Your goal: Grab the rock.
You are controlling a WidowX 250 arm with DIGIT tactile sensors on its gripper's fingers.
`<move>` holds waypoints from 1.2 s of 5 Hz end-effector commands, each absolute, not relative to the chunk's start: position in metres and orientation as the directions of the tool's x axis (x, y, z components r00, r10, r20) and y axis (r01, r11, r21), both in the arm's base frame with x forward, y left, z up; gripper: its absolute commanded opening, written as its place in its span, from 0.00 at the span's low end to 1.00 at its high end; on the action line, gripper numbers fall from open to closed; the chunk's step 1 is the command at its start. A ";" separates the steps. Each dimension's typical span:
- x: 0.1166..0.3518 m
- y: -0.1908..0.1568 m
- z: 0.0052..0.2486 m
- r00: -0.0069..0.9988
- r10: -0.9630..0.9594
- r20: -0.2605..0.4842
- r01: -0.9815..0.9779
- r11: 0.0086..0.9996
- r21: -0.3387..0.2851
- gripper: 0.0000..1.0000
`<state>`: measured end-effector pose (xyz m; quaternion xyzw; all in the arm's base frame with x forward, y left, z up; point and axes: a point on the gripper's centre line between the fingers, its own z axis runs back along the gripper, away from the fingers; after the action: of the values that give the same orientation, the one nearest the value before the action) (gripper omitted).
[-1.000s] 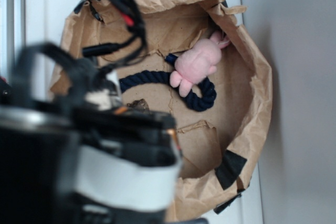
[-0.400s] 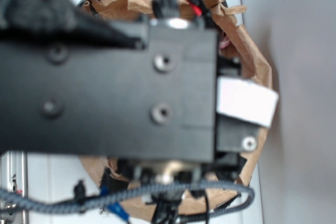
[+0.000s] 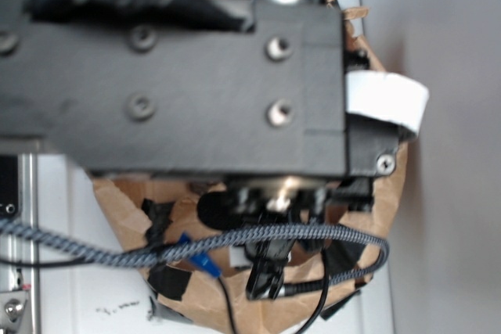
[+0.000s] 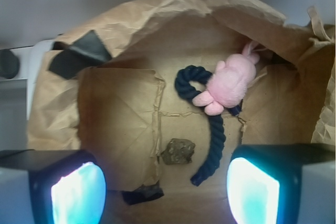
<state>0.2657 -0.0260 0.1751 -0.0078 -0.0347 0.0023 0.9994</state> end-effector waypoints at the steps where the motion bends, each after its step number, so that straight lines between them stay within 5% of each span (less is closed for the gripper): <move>1: 0.268 -0.021 0.184 0.994 0.028 0.103 -0.026 0.999 -0.020 1.00; 2: 0.268 -0.021 0.184 0.994 0.028 0.103 -0.026 0.999 -0.020 1.00; 6: 0.263 0.004 0.123 0.994 -0.036 0.105 0.042 0.998 -0.053 1.00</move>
<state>0.2597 -0.0027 0.1136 -0.0290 -0.0360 -0.0327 0.9984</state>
